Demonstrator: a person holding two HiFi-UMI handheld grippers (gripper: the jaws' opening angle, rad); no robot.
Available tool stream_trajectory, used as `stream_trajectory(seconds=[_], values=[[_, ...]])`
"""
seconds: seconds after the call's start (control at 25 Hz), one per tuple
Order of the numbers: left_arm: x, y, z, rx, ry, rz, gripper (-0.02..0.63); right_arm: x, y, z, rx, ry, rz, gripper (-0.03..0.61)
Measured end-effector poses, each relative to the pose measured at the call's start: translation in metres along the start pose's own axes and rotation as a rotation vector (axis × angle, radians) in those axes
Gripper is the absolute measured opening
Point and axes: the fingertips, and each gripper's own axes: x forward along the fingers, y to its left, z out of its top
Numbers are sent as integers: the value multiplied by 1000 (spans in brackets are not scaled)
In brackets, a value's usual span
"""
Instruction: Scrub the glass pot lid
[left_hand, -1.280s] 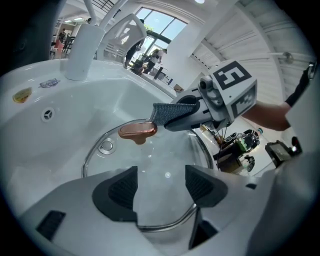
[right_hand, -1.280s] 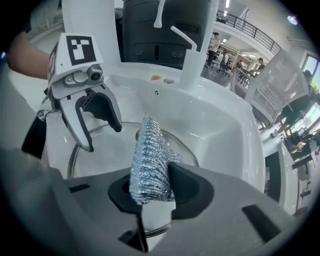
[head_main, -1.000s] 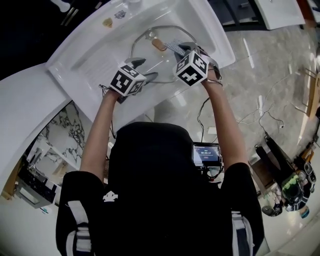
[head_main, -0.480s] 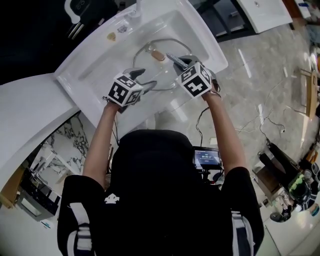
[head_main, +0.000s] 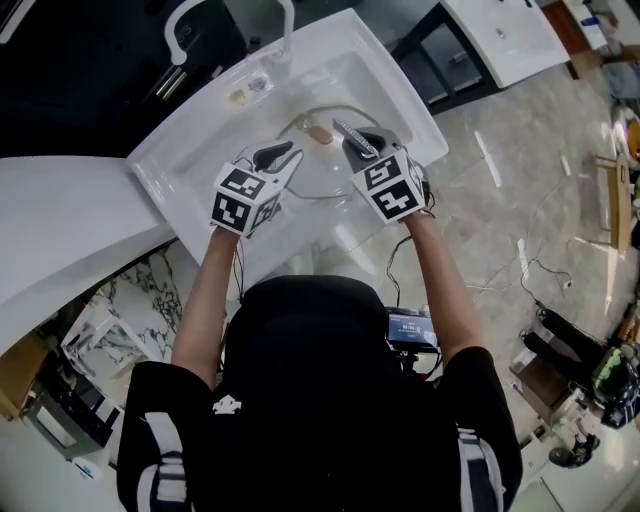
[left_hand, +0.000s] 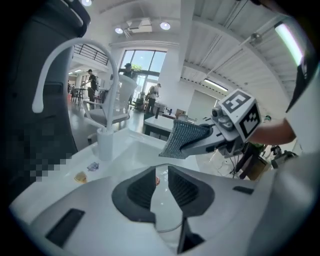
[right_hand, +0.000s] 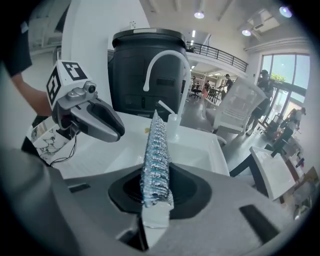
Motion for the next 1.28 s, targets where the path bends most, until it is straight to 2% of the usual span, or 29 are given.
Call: stream_trajectory(seconds=[0.12,0.32,0.52,0.64,0.84,1.04,1.28], values=[[-20,3,30,16,-82,47,48,-18,-1,22,44,-83,-35,71],[-55,4,69,49,-198,107,29,-48,3,61,61,-191,-78,71],[-87,-9,103,96,-279,91,23,-79,7,98,60,-287,-128,71],[-106,-10,123,118,-343,122,20,-97,7,118,64,-343,-158,71],[-137,-22,150,103,-431,120,19,-128,10,139,80,-414,-184,71],[-168,-32,189,183,-505,147,18,-162,6,168,91,-507,-223,71],[-199,-48,226,205,-608,130,18,-190,10,191,85,-569,-224,71]])
